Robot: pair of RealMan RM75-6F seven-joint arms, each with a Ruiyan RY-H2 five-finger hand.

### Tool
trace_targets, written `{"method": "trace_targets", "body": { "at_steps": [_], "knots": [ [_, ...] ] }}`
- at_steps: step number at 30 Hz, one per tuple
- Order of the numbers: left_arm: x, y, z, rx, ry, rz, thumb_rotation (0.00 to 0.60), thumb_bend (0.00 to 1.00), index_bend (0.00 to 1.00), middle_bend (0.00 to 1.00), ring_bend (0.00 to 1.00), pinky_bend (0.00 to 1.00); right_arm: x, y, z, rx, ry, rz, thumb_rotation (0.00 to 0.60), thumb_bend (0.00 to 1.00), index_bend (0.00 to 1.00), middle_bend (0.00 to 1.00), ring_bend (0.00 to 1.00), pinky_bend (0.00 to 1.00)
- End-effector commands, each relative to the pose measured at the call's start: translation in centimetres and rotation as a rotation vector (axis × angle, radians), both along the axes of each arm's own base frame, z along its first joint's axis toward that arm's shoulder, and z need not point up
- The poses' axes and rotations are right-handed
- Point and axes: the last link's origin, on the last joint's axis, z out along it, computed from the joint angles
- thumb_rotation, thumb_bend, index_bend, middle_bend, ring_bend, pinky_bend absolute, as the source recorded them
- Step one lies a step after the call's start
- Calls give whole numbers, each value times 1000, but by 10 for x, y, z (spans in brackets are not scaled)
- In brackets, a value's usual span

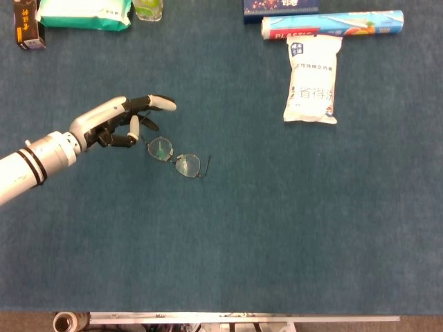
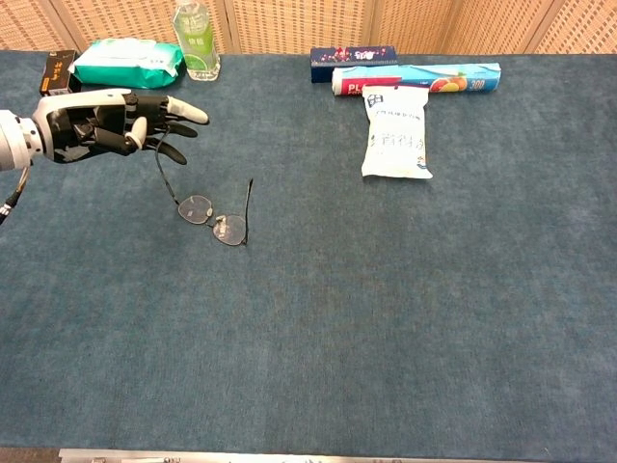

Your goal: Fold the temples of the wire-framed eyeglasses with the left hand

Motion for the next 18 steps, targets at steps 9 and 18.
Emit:
{"method": "trace_targets", "body": {
  "at_steps": [9,18],
  "knots": [
    [-5,-10,5,-16,30,-11,600,923,193,115,94,219,0,0,0,1,1,1,600,466,471,368,231,414],
    [-12,-17,13,-6,71,-15,600,924,194,116,95,222,0,0,-1,4,1,2,600,467,471,368,231,414]
  ]
}}
